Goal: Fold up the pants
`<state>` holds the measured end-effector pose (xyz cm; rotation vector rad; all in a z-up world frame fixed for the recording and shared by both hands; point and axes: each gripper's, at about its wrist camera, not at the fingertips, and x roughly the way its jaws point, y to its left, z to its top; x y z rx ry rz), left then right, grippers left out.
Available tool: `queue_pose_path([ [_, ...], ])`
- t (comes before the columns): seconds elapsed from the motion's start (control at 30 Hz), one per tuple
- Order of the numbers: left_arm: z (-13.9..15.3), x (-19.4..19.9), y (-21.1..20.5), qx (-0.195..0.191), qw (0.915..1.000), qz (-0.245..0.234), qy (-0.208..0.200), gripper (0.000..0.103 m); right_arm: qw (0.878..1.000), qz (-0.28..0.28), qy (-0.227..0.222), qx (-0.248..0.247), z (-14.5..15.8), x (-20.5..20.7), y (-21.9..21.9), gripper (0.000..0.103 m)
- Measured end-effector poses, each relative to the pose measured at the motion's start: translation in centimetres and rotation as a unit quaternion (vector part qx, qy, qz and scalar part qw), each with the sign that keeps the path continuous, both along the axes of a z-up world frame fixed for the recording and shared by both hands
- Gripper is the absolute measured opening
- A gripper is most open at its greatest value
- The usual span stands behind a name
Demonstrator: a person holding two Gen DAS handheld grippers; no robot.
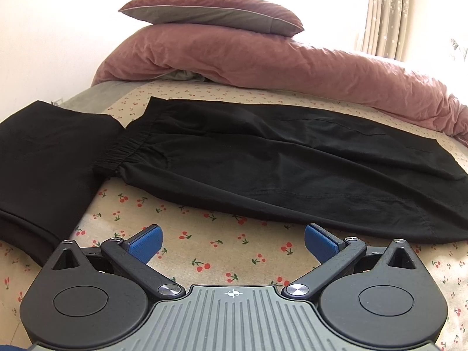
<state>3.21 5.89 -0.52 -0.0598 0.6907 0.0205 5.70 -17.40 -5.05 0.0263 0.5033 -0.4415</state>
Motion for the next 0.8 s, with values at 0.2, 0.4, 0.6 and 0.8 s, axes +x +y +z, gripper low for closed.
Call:
queue_pose_path([
  [0.2, -0.1, 1.2, 2.1, -0.014, 0.9997, 0.020, 0.005, 0.103, 1.000, -0.006, 0.000, 0.002, 0.0, 0.5, -0.5, 0.103],
  [0.4, -0.5, 2.6, 3.9, -0.016, 0.9990, 0.039, 0.014, 0.103, 1.000, -0.011, 0.004, -0.007, -0.1, 1.0, -0.8, 0.103],
  [0.6, -0.4, 5.4, 7.4, -0.049, 0.9955, 0.072, 0.039, 0.103, 0.994, -0.027, 0.013, 0.105, 0.5, 2.2, -6.2, 0.103],
  [0.8, -0.8, 9.9, 11.0, -0.096, 0.9857, 0.120, 0.069, 0.102, 0.936, -0.118, -0.036, 0.331, 0.5, 2.0, -18.5, 0.103],
])
